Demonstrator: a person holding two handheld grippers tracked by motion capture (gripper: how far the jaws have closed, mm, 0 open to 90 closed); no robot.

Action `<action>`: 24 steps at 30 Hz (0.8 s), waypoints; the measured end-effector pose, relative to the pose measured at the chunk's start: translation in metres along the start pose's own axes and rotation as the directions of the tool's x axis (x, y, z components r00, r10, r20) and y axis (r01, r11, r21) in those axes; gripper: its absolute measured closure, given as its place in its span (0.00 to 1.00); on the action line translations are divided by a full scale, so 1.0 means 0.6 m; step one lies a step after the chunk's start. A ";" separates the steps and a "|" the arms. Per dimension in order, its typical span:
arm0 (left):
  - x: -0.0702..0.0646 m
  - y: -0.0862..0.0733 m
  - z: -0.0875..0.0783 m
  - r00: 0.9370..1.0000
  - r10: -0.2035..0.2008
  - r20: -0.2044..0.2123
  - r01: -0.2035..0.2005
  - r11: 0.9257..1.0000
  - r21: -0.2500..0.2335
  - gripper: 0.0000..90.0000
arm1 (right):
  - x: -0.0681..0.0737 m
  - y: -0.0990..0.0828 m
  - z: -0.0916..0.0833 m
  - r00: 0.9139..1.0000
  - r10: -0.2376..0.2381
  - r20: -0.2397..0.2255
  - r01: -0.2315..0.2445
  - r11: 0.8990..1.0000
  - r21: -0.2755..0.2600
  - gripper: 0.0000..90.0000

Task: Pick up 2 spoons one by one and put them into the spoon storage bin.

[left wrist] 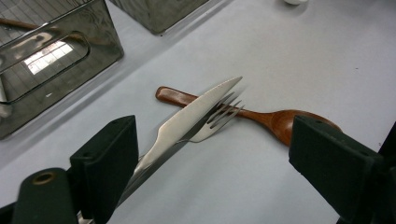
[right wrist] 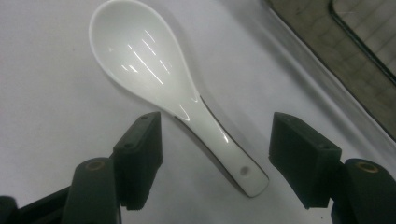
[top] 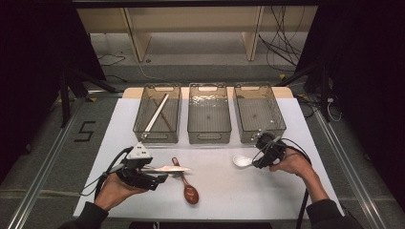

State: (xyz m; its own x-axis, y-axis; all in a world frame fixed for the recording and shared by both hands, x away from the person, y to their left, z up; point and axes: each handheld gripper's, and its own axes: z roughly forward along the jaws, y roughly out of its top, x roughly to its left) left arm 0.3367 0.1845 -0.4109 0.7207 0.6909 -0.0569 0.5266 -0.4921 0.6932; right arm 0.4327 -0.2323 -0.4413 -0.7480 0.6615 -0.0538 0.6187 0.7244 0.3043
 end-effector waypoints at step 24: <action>-0.006 -0.001 0.003 1.000 0.021 0.013 -0.021 1.000 0.010 0.17 | 0.023 0.006 0.012 0.995 -0.086 -0.054 0.089 0.994 0.069 0.79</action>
State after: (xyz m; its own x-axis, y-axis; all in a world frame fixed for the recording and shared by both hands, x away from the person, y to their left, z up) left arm 0.3347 0.1812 -0.4122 0.7370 0.6740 -0.0518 0.5161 -0.5116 0.6870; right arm 0.4263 -0.2191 -0.4478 -0.8102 0.5855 -0.0281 0.5645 0.7921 0.2323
